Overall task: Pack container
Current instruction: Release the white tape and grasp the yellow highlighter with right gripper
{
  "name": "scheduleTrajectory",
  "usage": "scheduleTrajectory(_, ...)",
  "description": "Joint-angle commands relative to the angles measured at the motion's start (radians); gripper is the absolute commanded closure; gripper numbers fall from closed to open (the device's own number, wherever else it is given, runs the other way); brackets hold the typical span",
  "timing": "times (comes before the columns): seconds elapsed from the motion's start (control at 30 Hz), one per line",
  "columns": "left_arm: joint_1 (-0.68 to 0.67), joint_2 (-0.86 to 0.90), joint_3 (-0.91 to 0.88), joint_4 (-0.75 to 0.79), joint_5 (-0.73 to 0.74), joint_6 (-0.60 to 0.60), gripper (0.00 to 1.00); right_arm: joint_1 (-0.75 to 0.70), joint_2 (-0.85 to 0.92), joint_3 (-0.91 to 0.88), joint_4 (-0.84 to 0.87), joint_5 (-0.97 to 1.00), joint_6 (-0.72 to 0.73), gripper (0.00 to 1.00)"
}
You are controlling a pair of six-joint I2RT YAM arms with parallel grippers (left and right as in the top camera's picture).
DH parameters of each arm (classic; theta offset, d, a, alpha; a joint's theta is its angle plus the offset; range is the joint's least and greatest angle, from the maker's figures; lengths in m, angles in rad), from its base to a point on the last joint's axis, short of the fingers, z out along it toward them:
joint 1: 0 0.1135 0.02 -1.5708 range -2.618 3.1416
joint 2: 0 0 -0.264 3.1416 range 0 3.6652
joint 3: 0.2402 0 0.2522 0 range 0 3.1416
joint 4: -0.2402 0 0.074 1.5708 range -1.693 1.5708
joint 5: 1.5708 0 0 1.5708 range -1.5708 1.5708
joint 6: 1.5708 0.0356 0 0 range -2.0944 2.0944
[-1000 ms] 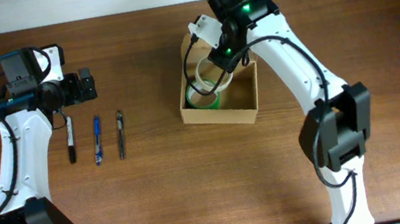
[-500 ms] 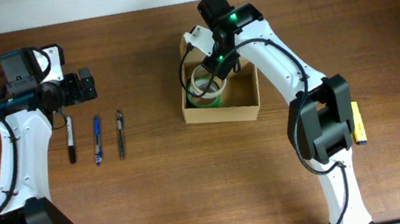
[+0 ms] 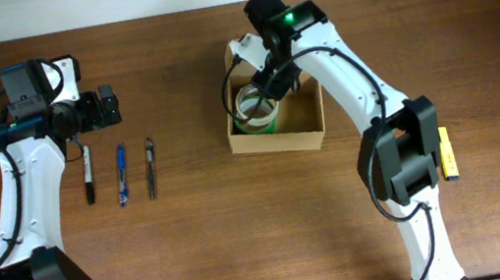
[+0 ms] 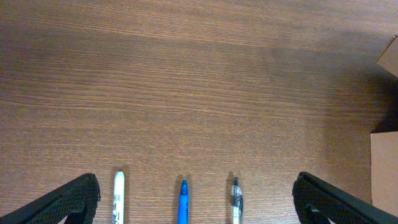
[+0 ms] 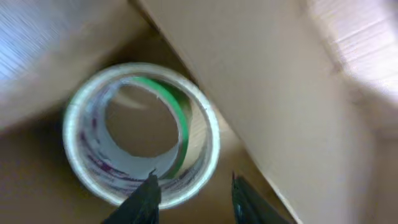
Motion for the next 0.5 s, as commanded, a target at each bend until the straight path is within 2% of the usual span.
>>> scheduleTrajectory(0.0, 0.003, 0.002, 0.018, 0.000, 0.014, 0.012, 0.01, 0.002, -0.196, 0.113, -0.034, 0.034, 0.055, 0.57)
scheduleTrajectory(0.17, 0.003, 0.002, 0.019, 0.000, 0.014, 0.012, 0.01, -0.073, -0.383, 0.100, -0.036, 0.073, 0.142, 0.47)
scheduleTrajectory(0.27, 0.003, 0.002, 0.018, 0.000, 0.014, 0.012, 0.01, -0.159, -0.499, 0.012, 0.000, 0.073, 0.149, 0.44)
scheduleTrajectory(0.47, 0.003, 0.002, 0.018, 0.000, 0.014, 0.012, 0.01, -0.416, -0.815, -0.478, 0.200, 0.074, 0.182, 0.28)
